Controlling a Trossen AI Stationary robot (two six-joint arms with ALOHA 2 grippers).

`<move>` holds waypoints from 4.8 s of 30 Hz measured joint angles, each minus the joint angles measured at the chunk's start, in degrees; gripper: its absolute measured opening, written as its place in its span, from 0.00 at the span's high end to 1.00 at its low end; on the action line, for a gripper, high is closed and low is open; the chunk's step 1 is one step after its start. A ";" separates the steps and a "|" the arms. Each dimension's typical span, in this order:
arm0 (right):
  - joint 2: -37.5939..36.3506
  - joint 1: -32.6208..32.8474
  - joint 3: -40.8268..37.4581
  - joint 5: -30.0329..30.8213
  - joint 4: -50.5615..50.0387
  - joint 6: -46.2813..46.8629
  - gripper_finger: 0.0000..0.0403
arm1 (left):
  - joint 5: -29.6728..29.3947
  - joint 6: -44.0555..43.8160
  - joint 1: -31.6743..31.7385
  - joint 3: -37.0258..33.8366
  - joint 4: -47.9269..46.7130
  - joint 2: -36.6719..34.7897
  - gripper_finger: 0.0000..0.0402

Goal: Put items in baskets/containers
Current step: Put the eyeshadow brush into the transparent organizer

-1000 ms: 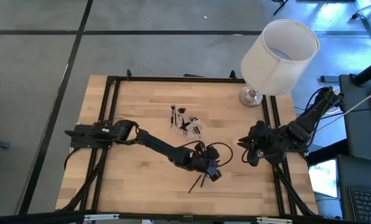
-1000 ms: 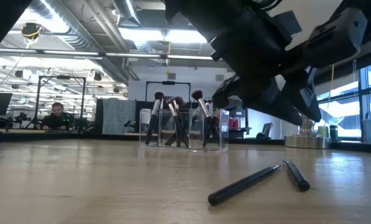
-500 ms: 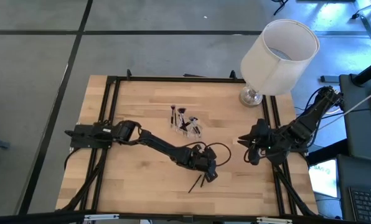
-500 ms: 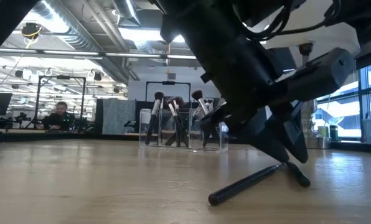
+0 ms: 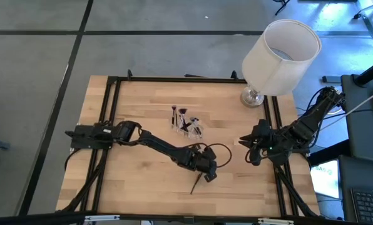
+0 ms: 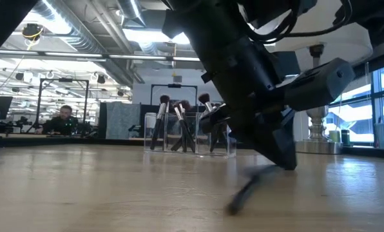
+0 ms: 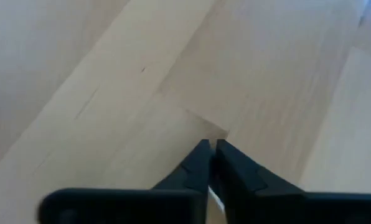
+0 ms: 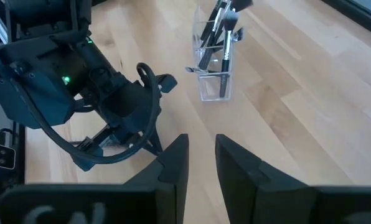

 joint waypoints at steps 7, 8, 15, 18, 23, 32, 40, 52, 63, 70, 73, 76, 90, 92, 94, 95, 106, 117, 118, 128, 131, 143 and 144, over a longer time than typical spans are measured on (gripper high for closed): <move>0.00 0.00 0.00 0.31 0.32 0.15 0.80 | -5.31 0.46 -1.10 -0.39 0.23 0.11 0.99; 0.00 0.00 0.00 0.38 0.39 0.14 0.80 | -5.54 1.10 -1.26 -0.25 0.35 -0.13 0.99; 0.00 -0.04 0.00 1.60 0.97 -0.26 0.80 | -11.02 7.90 -1.45 2.39 -2.27 -4.55 0.99; 0.00 -0.04 0.02 2.53 1.65 -0.31 0.80 | -15.76 10.03 -1.21 2.75 -1.61 -7.94 0.99; 0.00 -0.04 0.02 2.45 1.86 -0.31 0.80 | -26.88 12.25 -1.08 2.53 -3.92 -11.78 0.99; 0.00 -0.02 0.02 2.36 1.92 -1.17 0.80 | -59.45 1.35 -2.75 2.64 -22.38 -13.62 0.99; 0.02 -0.02 0.02 2.38 1.95 -1.79 0.80 | -61.72 -35.95 2.71 2.62 -61.43 -13.60 0.99; 0.07 -0.01 0.02 2.96 2.87 -3.16 0.80 | -59.75 -49.50 10.95 -8.27 -62.11 -14.05 0.98; 0.07 -0.02 0.02 4.90 3.41 -4.81 0.80 | -59.44 -55.77 12.66 -11.75 -62.52 -14.03 0.86; 0.07 -0.02 0.02 4.90 3.43 -4.81 0.80 | -50.46 -48.85 12.45 -11.56 -62.88 -16.86 0.75; 0.07 -0.02 0.02 4.87 3.42 -4.81 0.80 | -37.76 -37.59 11.17 -11.56 -62.90 -20.43 0.74; 0.07 -0.02 0.02 4.85 3.30 -4.81 0.80 | -23.47 -29.35 8.30 -11.56 -61.34 -23.72 0.74; 0.38 -0.02 0.02 4.40 7.64 -5.63 0.80 | -3.05 -35.11 -5.63 -18.74 -63.97 -28.10 0.82; 0.46 -0.02 0.02 4.47 9.41 -6.71 0.80 | -2.02 -34.56 -4.19 -21.92 -63.77 -28.39 0.83; 0.51 -0.02 0.02 4.47 10.04 -7.99 0.80 | -0.64 -33.77 -1.99 -24.67 -63.88 -28.92 0.83; 0.57 -0.02 0.02 4.46 10.53 -8.72 0.80 | -0.31 -33.08 -0.69 -26.43 -64.00 -28.94 0.83; 0.72 -0.02 0.02 2.84 9.80 -10.62 0.80 | 0.93 -23.33 20.80 -48.59 -51.45 -41.20 0.83; 0.83 -0.02 0.00 2.80 8.06 -10.28 0.80 | 1.49 -7.92 39.40 -61.80 -36.01 -50.64 0.83; 0.83 -0.02 0.00 2.82 8.07 -10.26 0.80 | 1.61 -7.03 40.60 -62.38 -35.20 -50.58 0.83; 0.85 -0.04 -0.02 6.01 7.04 -10.45 0.80 | 1.41 -2.93 49.62 -64.59 -35.04 -50.38 0.80; 0.87 -0.02 -0.02 6.26 7.02 -10.36 0.80 | 1.63 -2.53 51.47 -64.59 -35.11 -50.38 0.75; 1.11 -0.93 -1.42 10.45 7.29 -9.72 0.80 | 8.89 5.84 58.66 -65.62 -31.46 -50.47 0.61; 1.11 -1.18 -1.42 10.45 7.30 -9.34 0.80 | 9.72 6.97 59.33 -66.26 -30.80 -50.58 0.61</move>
